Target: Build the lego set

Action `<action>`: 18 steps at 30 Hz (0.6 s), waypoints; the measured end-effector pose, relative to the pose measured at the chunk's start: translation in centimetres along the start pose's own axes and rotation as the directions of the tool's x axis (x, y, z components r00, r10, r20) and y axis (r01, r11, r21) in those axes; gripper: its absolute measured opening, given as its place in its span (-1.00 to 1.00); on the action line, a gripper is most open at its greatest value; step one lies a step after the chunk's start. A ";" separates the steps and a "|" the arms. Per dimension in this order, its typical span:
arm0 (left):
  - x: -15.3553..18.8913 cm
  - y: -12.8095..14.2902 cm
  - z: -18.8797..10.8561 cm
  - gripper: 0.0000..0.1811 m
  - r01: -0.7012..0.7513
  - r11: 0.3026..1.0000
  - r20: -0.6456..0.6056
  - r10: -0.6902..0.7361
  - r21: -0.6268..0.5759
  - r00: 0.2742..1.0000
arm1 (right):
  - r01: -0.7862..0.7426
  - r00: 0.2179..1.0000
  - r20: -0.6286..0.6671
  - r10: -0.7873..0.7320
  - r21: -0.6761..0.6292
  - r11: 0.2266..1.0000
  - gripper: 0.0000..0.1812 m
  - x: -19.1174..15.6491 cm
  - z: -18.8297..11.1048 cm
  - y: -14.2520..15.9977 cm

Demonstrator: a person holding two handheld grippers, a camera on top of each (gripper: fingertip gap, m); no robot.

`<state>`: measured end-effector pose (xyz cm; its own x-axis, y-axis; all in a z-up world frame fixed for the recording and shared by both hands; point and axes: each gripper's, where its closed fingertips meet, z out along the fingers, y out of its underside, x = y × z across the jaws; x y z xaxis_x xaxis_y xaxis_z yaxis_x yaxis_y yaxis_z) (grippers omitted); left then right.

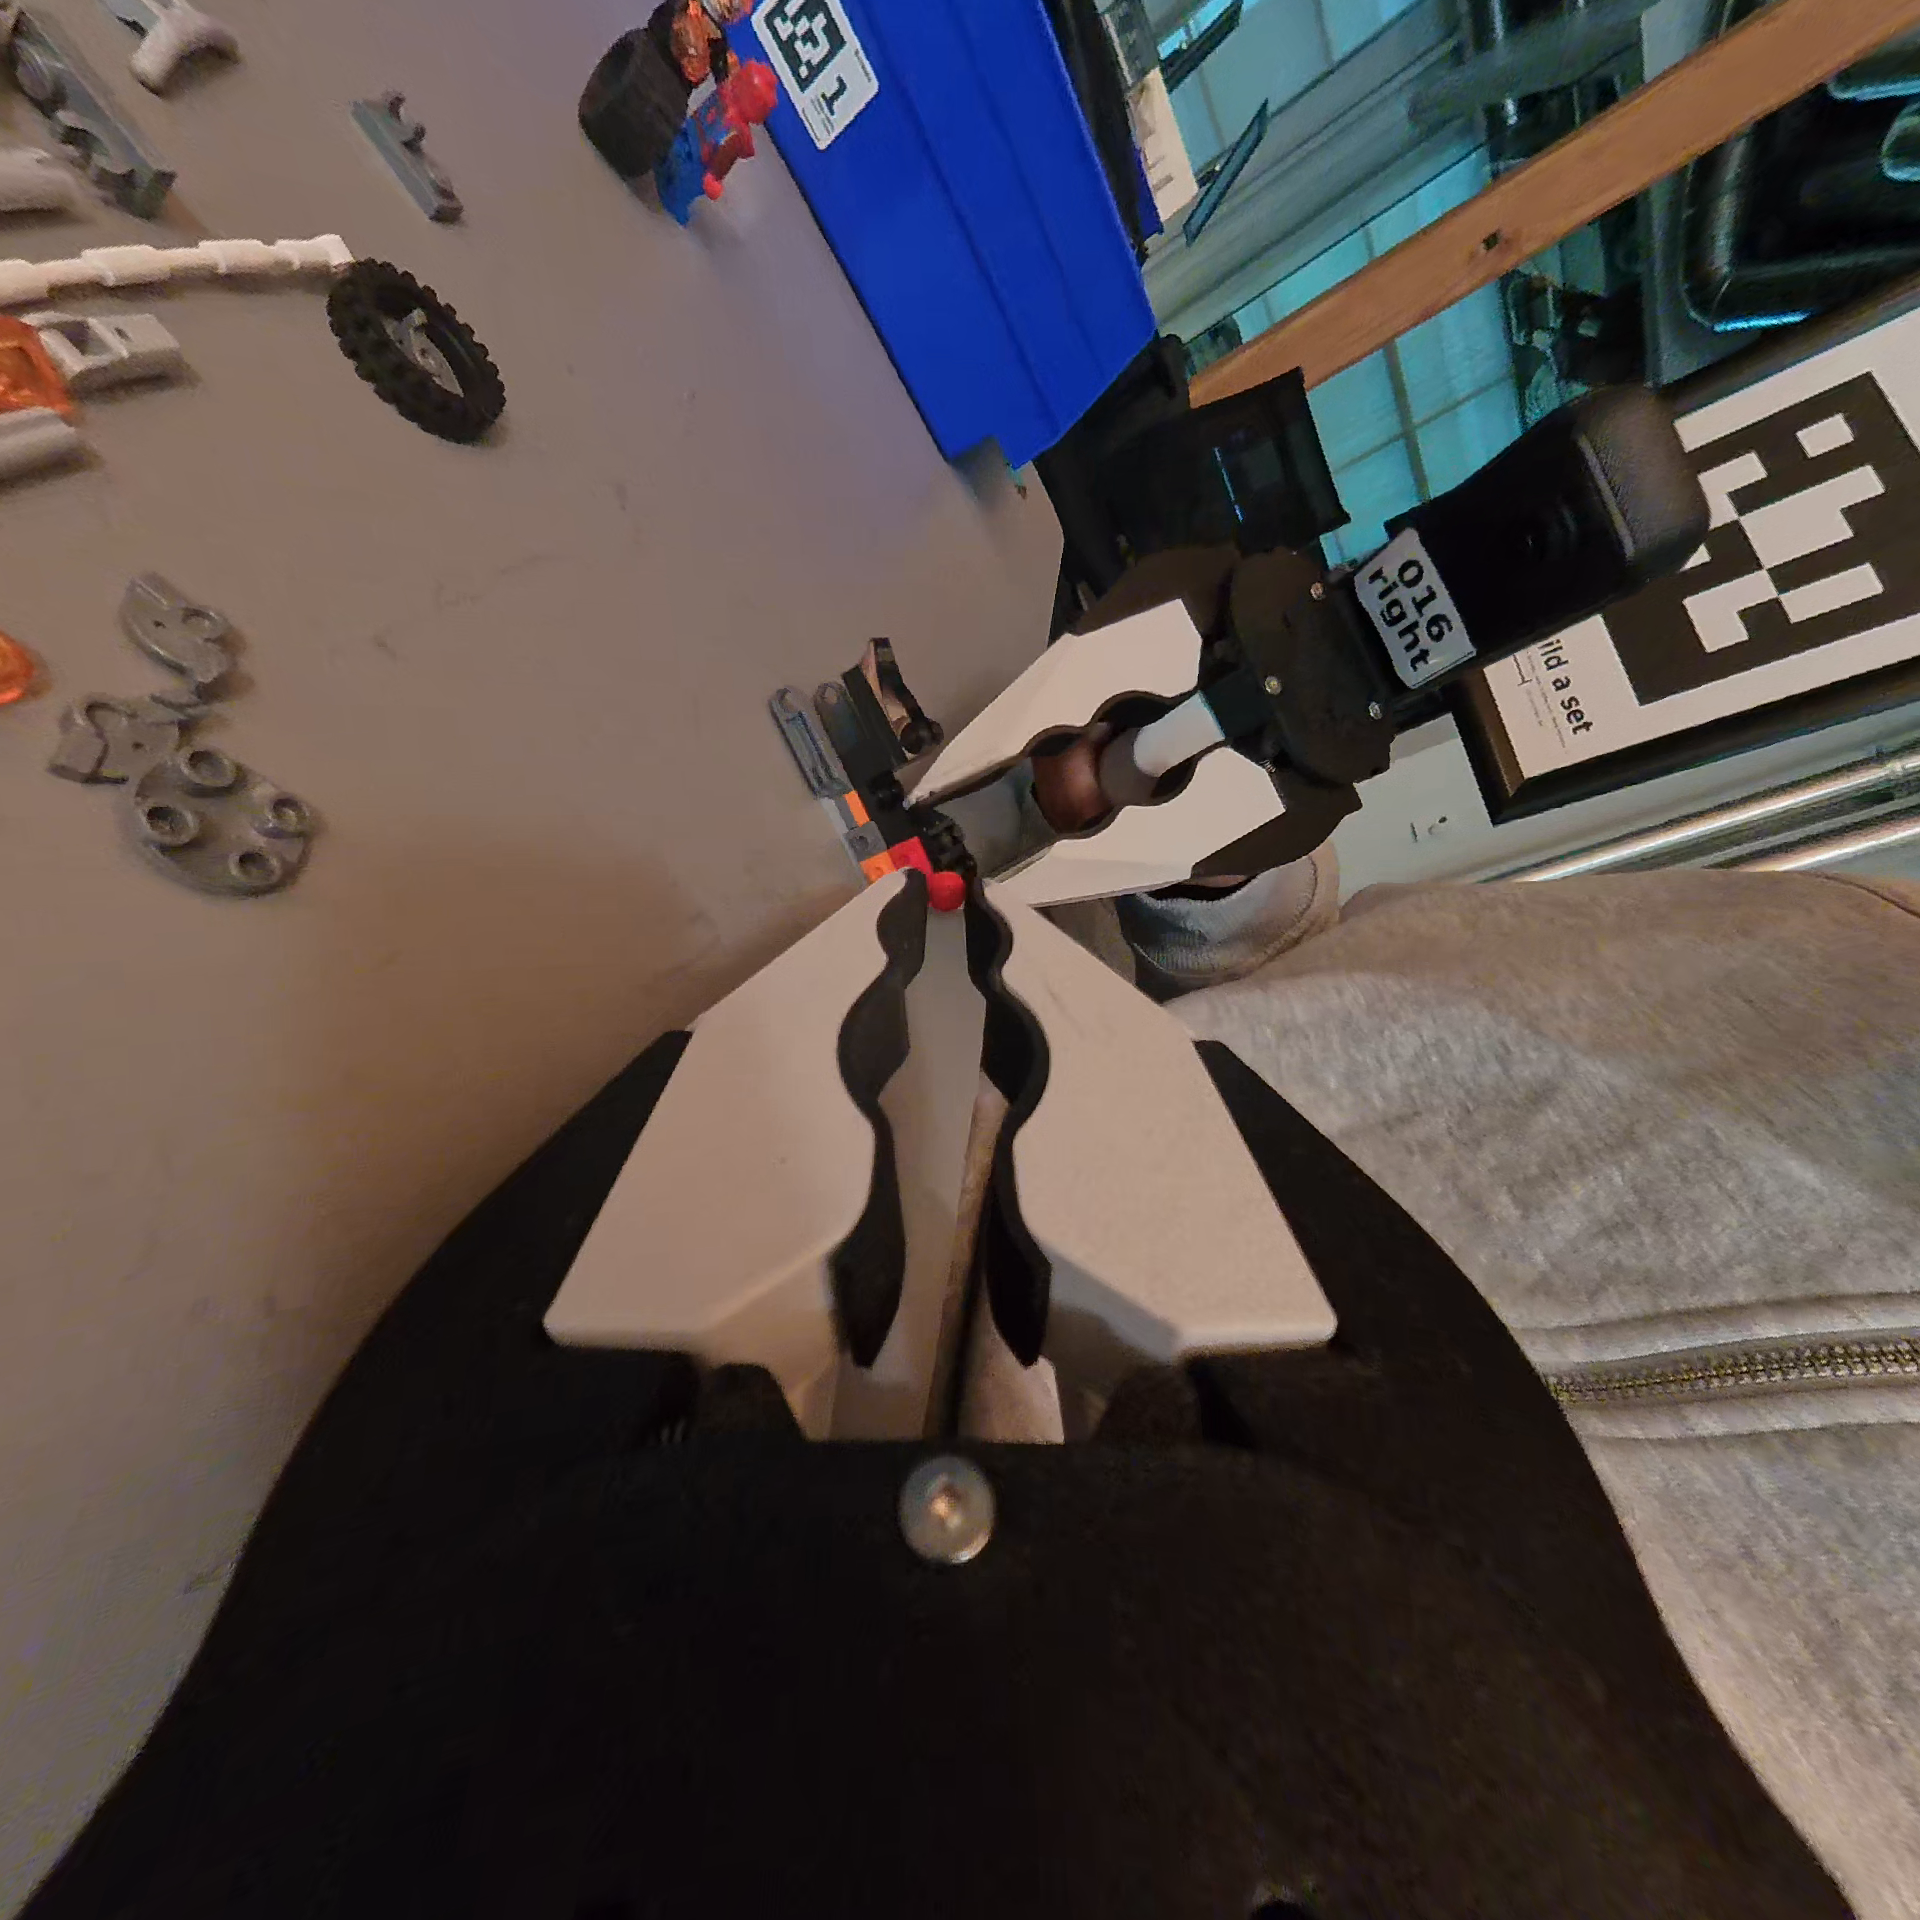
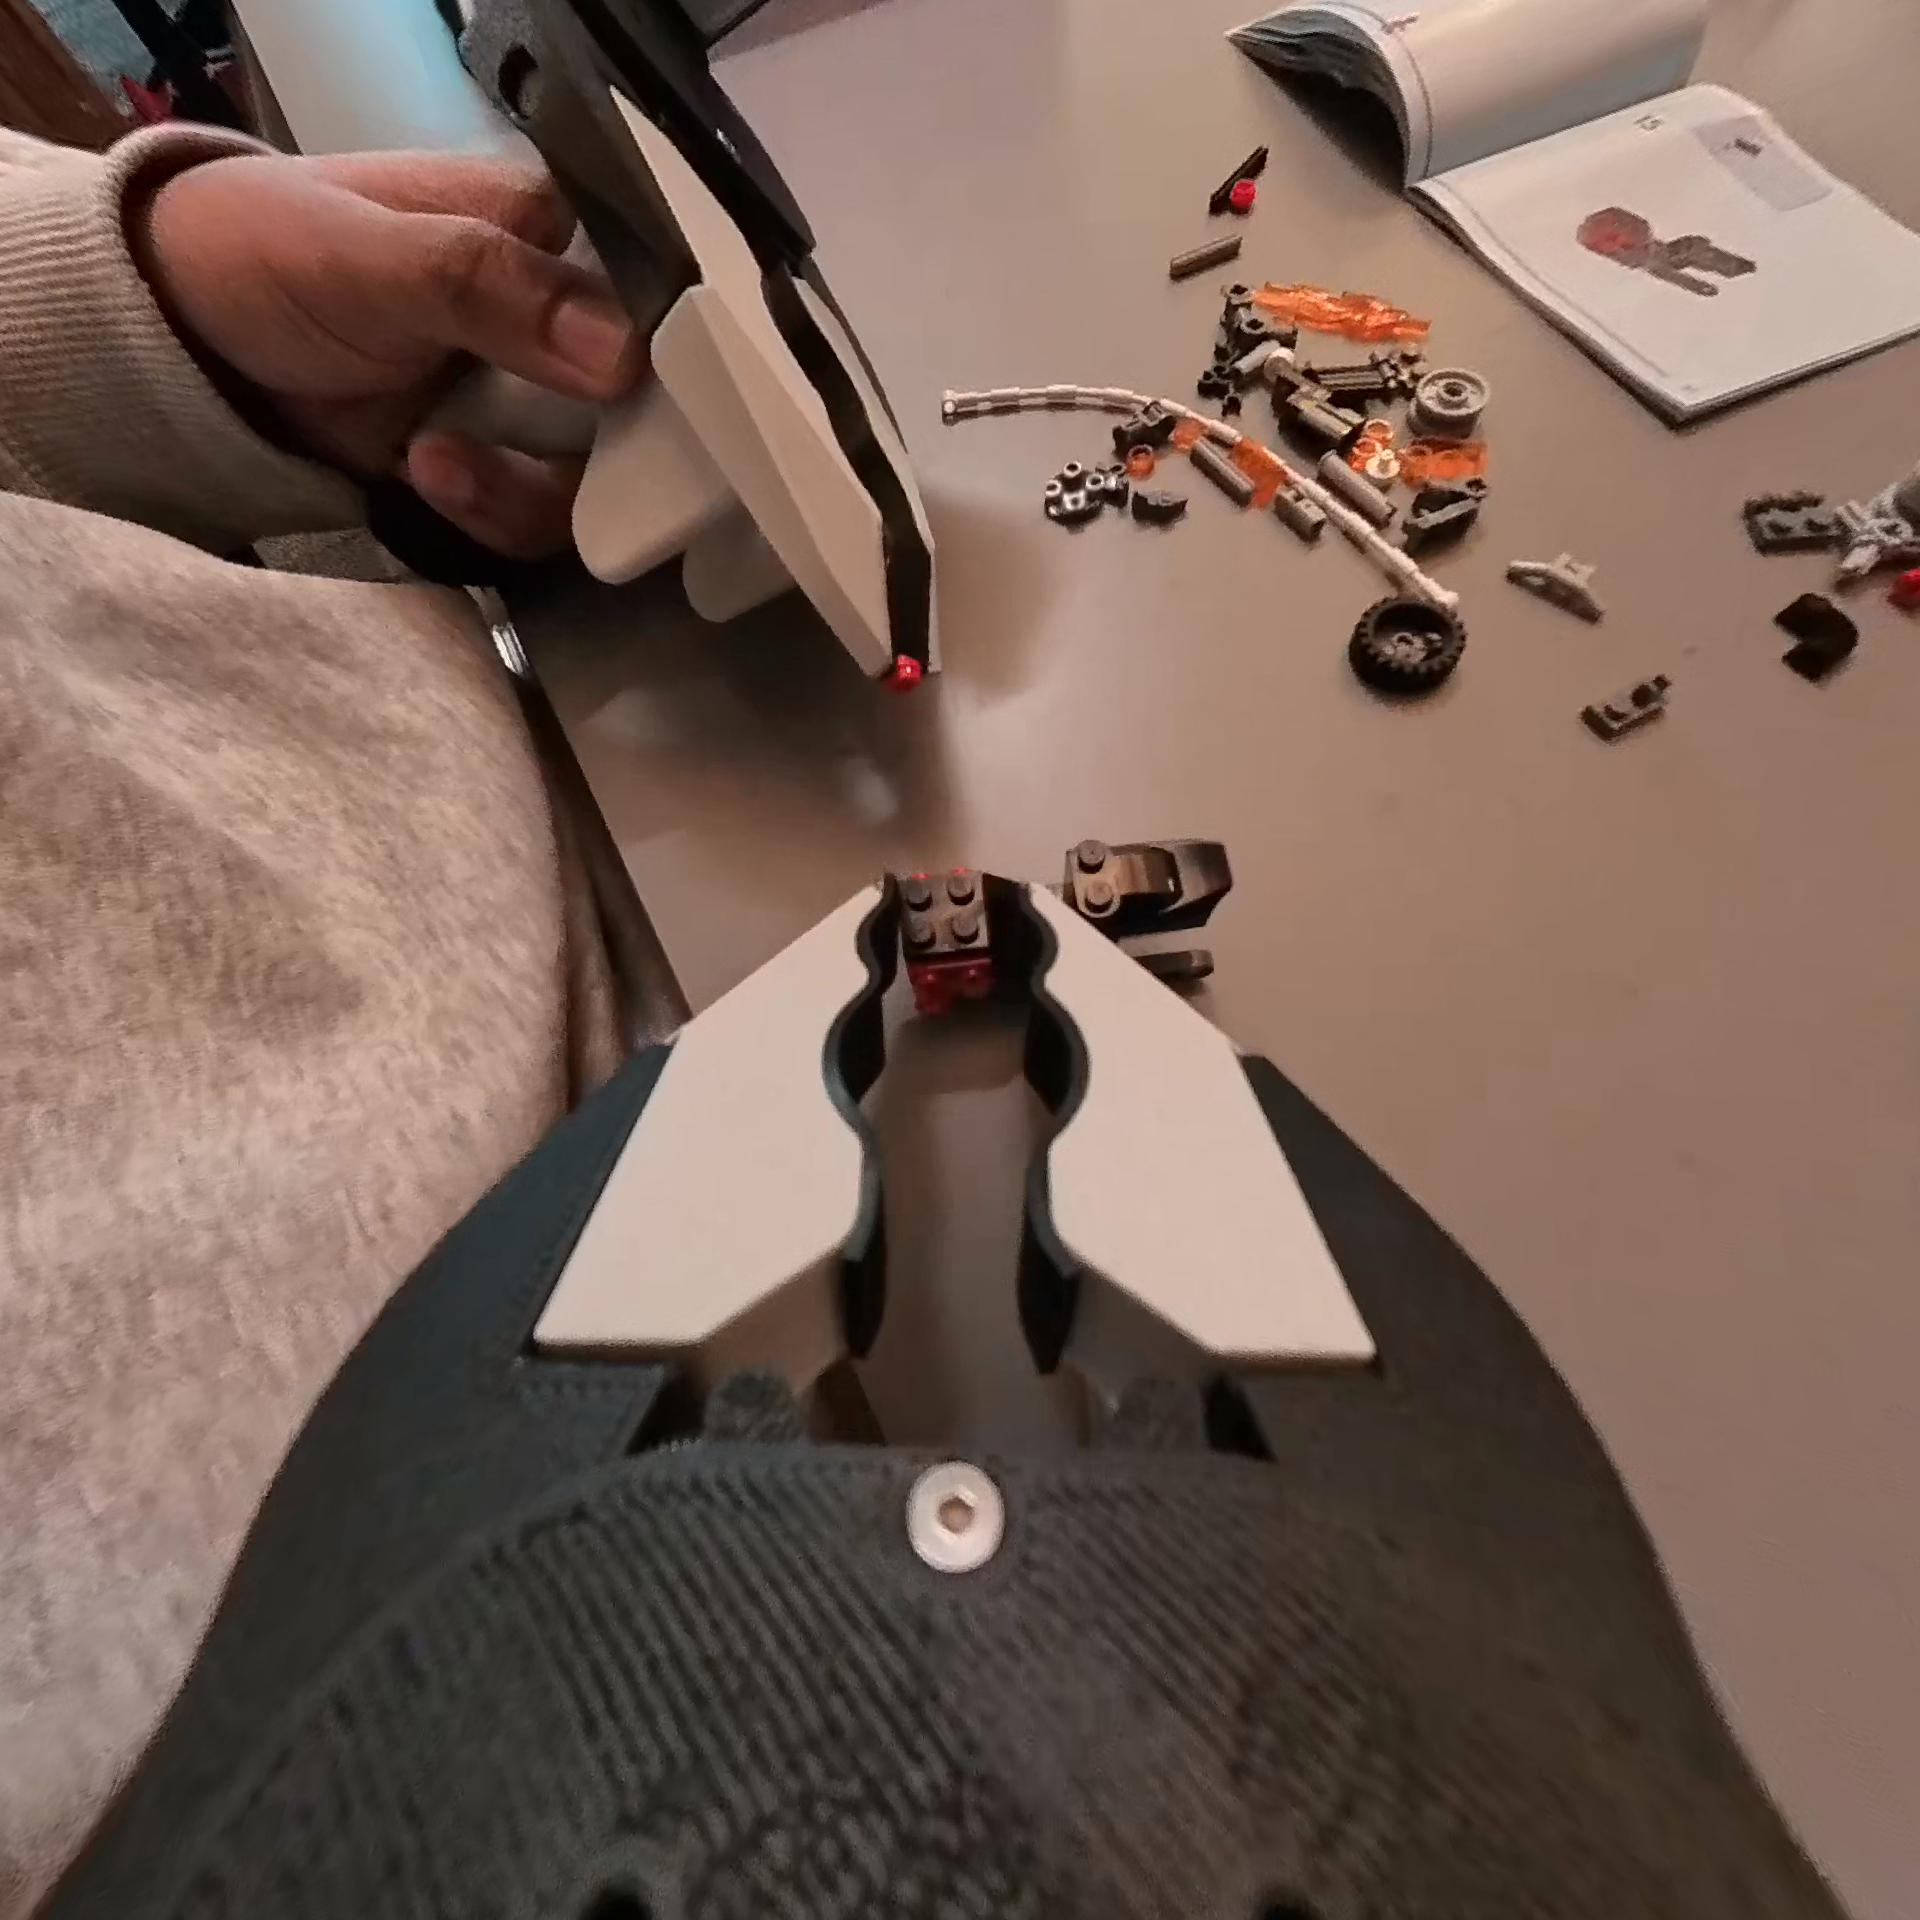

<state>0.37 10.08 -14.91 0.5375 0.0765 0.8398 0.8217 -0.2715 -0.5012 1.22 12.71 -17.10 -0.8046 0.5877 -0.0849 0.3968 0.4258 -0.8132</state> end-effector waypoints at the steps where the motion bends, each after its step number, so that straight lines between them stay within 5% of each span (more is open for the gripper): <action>1: 0.1 0.1 0.1 -0.95 -0.002 1.000 -0.002 0.002 -0.003 1.000 | 0.008 1.000 -0.006 -0.008 -0.004 1.000 -0.77 0.0 -0.1 0.2; 6: 0.4 0.4 0.5 -0.95 -0.010 1.000 -0.005 0.009 -0.019 1.000 | 0.053 0.998 0.024 -0.055 0.061 0.997 -0.65 -0.8 -1.5 -0.6; 10: 0.5 0.3 0.6 -0.95 -0.003 1.000 -0.023 0.002 -0.019 1.000 | 0.318 0.948 0.000 -0.318 0.060 0.946 -0.58 -0.6 -3.0 -1.0; 15: 1.0 0.1 0.9 -0.95 -0.016 1.000 -0.030 0.015 -0.023 0.999 | 0.622 0.780 0.167 -0.603 -0.114 0.774 -0.54 -0.3 -2.6 0.1; 18: 1.3 0.1 0.7 -0.95 -0.020 1.000 -0.030 0.020 -0.006 0.999 | 0.804 0.593 0.285 -0.753 -0.163 0.572 -0.55 -0.2 -2.2 0.3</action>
<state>1.24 10.83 -13.99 0.5477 0.0428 0.8356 0.8096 -0.2791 -0.5164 2.48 14.24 -16.01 -0.9020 -0.1679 0.3978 -0.3479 0.8283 -0.4391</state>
